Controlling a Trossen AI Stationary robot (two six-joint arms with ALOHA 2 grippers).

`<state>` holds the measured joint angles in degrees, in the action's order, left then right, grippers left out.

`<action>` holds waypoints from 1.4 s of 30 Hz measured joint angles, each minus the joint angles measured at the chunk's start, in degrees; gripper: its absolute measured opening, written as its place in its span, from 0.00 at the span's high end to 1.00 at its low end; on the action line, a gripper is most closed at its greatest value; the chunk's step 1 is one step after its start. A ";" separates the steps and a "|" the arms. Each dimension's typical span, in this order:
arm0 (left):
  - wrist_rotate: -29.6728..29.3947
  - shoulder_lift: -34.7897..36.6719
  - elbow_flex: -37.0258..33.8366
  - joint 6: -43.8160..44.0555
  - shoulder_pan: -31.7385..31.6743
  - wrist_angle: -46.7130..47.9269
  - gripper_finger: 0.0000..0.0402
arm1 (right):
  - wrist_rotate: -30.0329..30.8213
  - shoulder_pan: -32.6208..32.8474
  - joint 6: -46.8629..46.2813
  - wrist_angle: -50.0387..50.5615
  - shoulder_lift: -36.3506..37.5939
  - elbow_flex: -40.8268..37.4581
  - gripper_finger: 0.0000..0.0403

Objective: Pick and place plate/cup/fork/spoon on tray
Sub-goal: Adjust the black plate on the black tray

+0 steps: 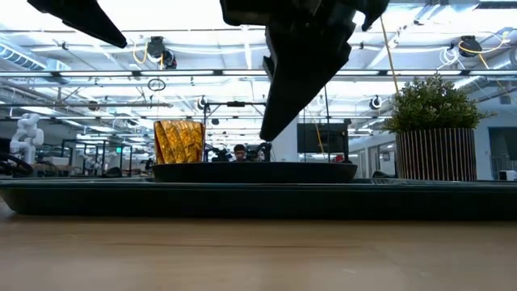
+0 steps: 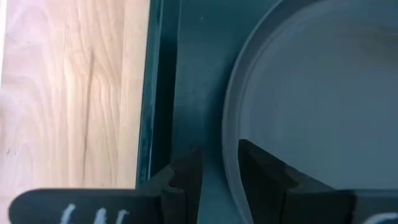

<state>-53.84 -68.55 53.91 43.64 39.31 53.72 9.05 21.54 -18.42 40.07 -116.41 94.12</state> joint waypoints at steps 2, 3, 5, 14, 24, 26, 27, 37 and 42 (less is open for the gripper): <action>-0.02 0.00 0.00 0.02 0.00 0.02 0.52 | -0.24 -0.06 0.33 -0.53 -0.47 -0.01 0.77; -0.02 0.00 0.00 0.02 0.00 0.02 0.52 | -0.35 -0.13 0.51 -1.08 -0.60 0.01 0.77; -0.02 0.00 0.00 0.02 0.00 0.03 0.52 | -0.82 -0.11 0.86 -1.27 -0.76 -0.01 0.77; -0.09 0.00 0.00 0.05 0.00 0.02 0.52 | -1.50 -0.48 0.92 -2.17 -0.73 -0.57 0.77; -0.09 0.00 0.00 0.02 0.00 0.02 0.52 | -1.59 -0.57 -0.58 -5.39 -0.76 -6.05 0.77; -0.09 0.00 0.00 0.01 0.00 0.03 0.52 | -1.57 -0.59 -0.57 -5.56 -0.76 -6.11 0.77; -0.09 0.00 0.00 0.00 0.00 0.04 0.52 | -1.51 -0.65 -0.39 -5.76 -0.76 -6.11 0.77; -0.07 0.00 0.00 -0.03 0.00 0.04 0.52 | -1.62 -0.47 1.69 -8.14 -0.76 -6.11 0.77; -0.07 0.00 0.00 -0.05 0.00 0.04 0.52 | -1.68 -0.15 2.17 -8.97 -0.76 -6.09 0.81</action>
<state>-53.91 -68.55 53.91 43.59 39.31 53.76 7.38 21.39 -16.25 31.11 -117.16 88.03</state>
